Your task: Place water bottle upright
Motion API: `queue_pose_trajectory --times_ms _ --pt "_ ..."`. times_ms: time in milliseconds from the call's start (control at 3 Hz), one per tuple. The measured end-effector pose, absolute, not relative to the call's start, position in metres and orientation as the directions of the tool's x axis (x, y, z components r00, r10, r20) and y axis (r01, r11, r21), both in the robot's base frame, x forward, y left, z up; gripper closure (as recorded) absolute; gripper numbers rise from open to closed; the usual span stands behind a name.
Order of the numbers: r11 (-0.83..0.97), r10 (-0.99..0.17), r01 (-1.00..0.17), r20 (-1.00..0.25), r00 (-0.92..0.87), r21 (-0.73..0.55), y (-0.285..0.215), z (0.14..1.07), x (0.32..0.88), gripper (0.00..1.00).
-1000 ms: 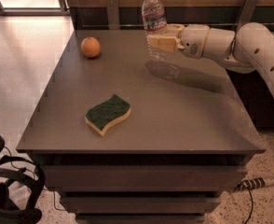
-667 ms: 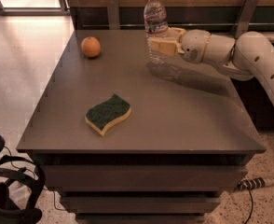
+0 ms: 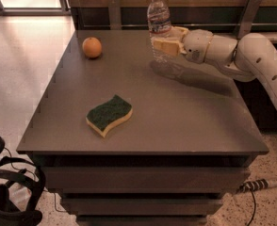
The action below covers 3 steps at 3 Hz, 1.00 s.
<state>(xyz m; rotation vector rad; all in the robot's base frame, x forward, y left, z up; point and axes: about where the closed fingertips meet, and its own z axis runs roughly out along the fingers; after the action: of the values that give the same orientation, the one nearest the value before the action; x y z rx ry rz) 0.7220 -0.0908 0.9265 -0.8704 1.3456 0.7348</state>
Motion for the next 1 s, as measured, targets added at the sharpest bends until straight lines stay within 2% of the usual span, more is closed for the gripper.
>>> queue_pose_trajectory --times_ms 333,1000 --pt "0.508 -0.086 -0.851 -0.991 0.102 -0.132 -0.09 0.929 0.731 1.0" --pt "0.504 -0.072 -0.856 -0.993 0.092 -0.116 -0.084 0.916 0.745 1.0"
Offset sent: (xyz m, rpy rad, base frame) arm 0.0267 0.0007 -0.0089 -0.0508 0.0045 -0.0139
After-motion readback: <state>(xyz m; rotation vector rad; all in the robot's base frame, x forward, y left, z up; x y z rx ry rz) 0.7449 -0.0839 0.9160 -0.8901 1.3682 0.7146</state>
